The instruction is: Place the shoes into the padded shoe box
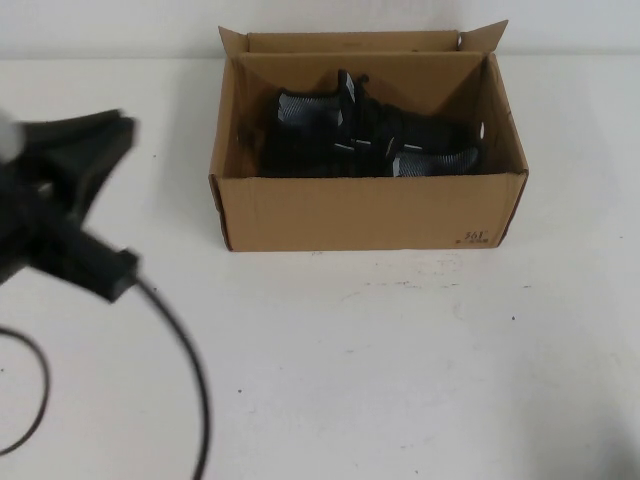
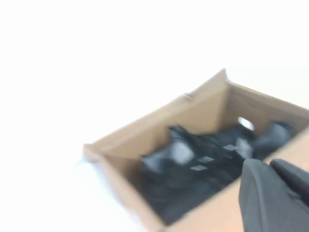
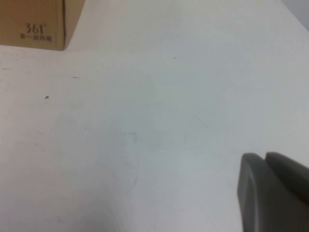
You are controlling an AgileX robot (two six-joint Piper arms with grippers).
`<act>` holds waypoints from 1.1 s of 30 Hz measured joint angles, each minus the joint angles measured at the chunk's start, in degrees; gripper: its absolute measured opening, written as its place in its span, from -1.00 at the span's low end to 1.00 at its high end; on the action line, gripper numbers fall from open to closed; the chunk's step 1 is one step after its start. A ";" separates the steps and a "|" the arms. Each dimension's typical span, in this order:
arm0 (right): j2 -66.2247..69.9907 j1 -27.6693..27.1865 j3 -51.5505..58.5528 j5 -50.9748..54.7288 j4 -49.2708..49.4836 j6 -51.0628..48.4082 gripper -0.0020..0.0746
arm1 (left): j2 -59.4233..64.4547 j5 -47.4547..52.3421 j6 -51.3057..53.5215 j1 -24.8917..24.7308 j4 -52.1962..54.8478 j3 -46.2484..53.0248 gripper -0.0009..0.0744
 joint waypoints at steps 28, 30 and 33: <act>0.00 0.00 0.00 0.00 0.00 0.00 -0.97 | -47.63 -10.09 0.58 26.67 -6.55 43.40 -0.99; 0.00 0.00 0.00 0.00 0.00 0.00 -0.97 | -47.67 -5.96 0.55 26.67 -6.65 43.50 -0.99; 0.00 0.00 0.00 0.11 0.00 0.00 -0.97 | -47.67 -0.17 -0.07 26.67 -6.65 43.50 -0.99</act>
